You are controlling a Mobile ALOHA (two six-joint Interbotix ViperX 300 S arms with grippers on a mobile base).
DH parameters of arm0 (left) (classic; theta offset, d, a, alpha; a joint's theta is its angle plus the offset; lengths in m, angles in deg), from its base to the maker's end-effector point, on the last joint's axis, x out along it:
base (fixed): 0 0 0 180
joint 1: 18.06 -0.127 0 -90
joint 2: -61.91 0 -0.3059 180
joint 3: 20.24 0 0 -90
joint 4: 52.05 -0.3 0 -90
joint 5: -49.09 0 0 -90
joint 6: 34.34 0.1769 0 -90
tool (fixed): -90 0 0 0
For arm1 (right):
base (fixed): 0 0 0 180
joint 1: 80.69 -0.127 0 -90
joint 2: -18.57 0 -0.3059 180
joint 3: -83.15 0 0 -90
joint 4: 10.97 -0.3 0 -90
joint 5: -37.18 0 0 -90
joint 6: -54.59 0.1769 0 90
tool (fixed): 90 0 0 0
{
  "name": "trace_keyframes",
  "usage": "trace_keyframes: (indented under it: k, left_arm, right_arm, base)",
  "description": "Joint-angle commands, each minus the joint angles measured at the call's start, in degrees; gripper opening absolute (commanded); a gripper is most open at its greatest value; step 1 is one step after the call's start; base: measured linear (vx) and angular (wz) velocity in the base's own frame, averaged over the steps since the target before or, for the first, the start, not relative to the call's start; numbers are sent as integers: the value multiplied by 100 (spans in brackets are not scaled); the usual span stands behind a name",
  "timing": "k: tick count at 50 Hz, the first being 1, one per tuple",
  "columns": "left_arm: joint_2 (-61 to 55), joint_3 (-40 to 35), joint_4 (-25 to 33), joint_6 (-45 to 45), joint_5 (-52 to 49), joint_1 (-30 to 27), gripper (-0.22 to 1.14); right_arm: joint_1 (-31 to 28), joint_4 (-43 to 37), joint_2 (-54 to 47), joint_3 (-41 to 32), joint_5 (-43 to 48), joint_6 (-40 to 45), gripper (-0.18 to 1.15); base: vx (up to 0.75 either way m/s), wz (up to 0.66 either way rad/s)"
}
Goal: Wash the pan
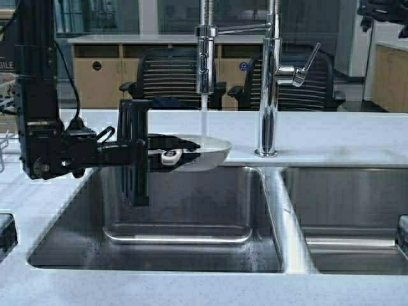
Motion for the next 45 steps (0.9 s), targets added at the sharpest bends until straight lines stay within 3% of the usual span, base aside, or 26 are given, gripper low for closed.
trace_keyframes:
  k: [1,5,11,13,21,32,45]
  left_arm:
    - [97,-88,-18,70,123,35,2]
    - [97,-70,-18,70,158,35,2]
    - [97,-53,-26,79,176,35,2]
    - [88,-62,-26,79,176,35,2]
    - [62,-97,-26,79,176,44,2]
    - [44,-88,-26,79,220,44,2]
    - [9,-149,-26,97,229,44,2]
  right_arm:
    - [-35,18,-97,18,9,9,87]
    - [-79,-9,-255,-26,-44,44,61]
    - [-281,-18,-439,-202,-167,97,-1]
    - [-360,-18,-519,-290,-193,123,-9]
    - [-782,-26,-809,-835,-466,149,10]
    - [-1310,-26,-1046,-1433,-888,141,5]
    - [-1608,18,-976,-1652,-1204,62,5]
  base:
    - [-1,-4]
    - [-1,-2]
    - [-1,-1]
    - [-1,-1]
    - [0,0]
    - [0,0]
    - [0,0]
